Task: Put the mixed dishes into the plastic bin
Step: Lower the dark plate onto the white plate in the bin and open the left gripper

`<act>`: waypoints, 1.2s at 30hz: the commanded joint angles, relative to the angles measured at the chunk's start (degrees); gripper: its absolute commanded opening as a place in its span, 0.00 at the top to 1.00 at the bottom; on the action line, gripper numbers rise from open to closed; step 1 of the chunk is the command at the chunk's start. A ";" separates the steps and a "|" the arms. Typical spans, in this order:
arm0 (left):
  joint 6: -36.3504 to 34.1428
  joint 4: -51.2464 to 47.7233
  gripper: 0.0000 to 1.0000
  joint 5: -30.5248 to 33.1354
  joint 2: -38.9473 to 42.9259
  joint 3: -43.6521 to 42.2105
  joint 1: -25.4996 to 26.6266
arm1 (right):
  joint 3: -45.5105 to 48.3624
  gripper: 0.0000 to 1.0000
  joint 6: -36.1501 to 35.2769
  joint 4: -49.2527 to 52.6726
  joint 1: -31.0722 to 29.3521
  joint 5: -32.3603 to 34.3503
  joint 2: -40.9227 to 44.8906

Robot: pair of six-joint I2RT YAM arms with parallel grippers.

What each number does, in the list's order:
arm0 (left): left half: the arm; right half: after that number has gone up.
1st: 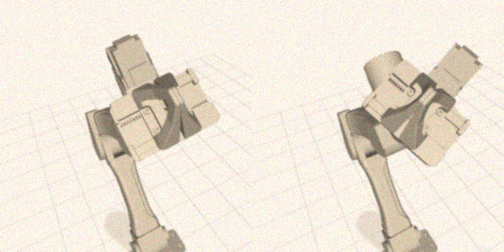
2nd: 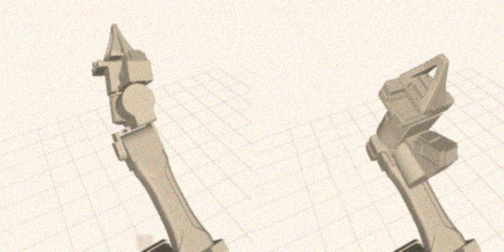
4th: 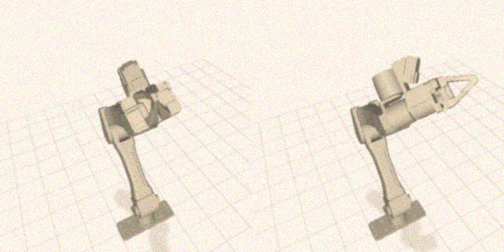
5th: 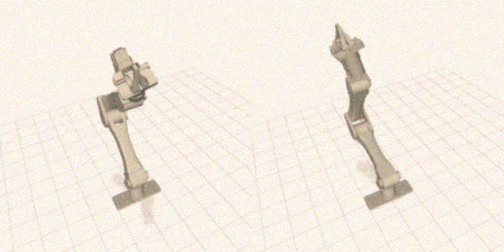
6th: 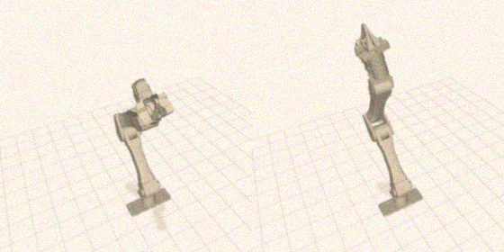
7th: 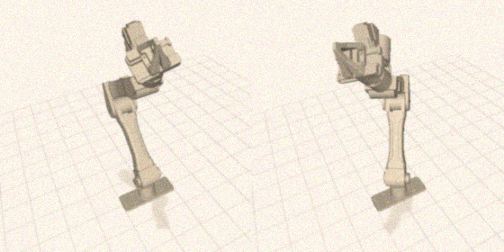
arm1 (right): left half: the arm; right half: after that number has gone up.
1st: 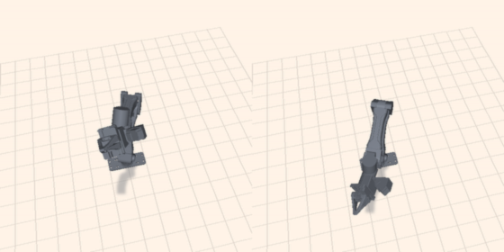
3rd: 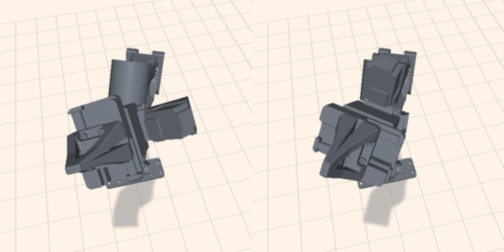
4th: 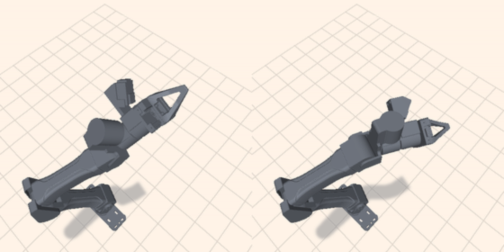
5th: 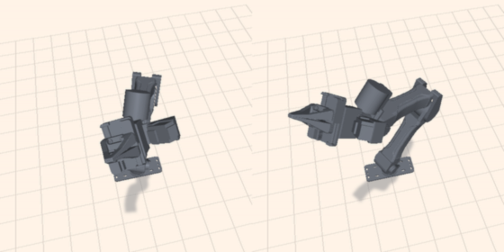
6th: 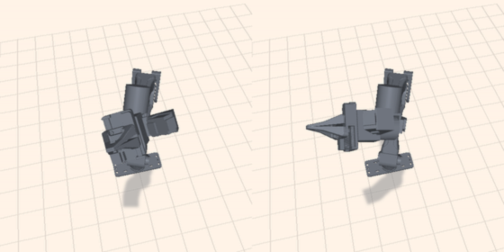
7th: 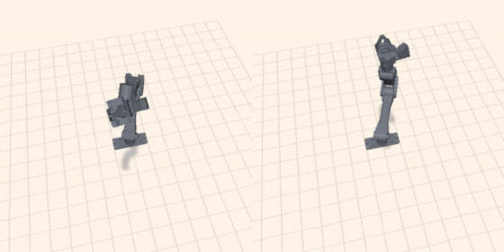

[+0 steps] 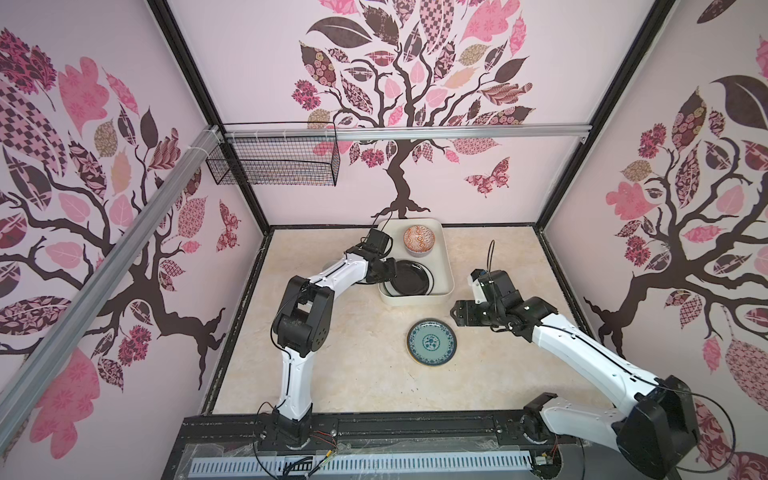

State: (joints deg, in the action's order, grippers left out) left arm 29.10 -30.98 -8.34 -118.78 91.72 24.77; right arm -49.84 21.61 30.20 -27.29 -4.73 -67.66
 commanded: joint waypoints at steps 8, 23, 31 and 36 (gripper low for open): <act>-0.31 0.75 0.74 -0.12 -2.87 2.46 -0.08 | 0.05 0.19 -0.25 0.43 0.19 -0.66 -0.24; -1.12 0.94 0.42 0.59 2.26 -0.63 0.01 | 0.89 0.21 0.40 1.14 0.18 -0.39 0.17; -0.37 2.23 0.34 2.05 11.32 -7.70 0.95 | 1.59 0.49 1.59 1.94 0.14 -1.27 -3.49; -0.15 3.19 0.26 5.22 21.41 -16.93 3.58 | 2.09 0.56 2.49 2.39 -0.17 -2.56 -6.24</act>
State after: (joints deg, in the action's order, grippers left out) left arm 28.99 -28.60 -5.48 -101.97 79.44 26.59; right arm -48.31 23.38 31.11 -27.29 -6.28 -72.05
